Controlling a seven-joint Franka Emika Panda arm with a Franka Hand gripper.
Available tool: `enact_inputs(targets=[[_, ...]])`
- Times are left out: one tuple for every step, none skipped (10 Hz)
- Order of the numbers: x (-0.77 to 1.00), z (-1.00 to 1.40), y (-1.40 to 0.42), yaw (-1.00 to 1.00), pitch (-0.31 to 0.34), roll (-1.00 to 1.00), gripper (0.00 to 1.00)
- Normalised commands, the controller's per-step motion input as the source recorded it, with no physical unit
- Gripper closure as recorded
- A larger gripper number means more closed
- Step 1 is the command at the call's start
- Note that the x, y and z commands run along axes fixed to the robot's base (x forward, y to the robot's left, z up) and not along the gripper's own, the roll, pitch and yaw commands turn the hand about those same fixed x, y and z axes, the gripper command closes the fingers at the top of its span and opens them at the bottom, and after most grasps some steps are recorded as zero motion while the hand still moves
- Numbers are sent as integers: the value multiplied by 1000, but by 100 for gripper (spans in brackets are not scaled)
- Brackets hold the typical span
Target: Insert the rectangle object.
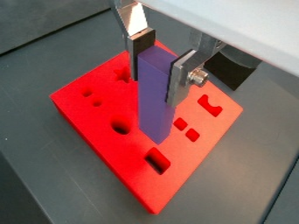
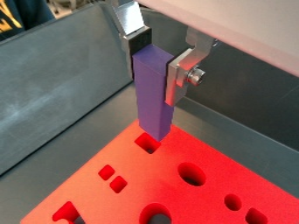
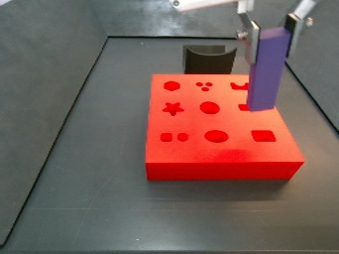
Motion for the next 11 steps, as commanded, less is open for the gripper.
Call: enact_inputs(targets=[[526, -60, -309, 0, 309, 490, 100], [577, -74, -217, 0, 331, 457, 100], [651, -189, -157, 43, 337, 373, 100], [729, -663, 40, 86, 211, 113, 100], [526, -714, 100, 97, 0, 6, 100], [451, -706, 157, 143, -1, 0, 100], [111, -403, 31, 0, -69, -30, 100], [77, -126, 126, 60, -124, -151, 100], [243, -146, 74, 114, -171, -173, 100], [126, -169, 17, 100, -129, -99, 100], [0, -60, 0, 43, -90, -54, 100]])
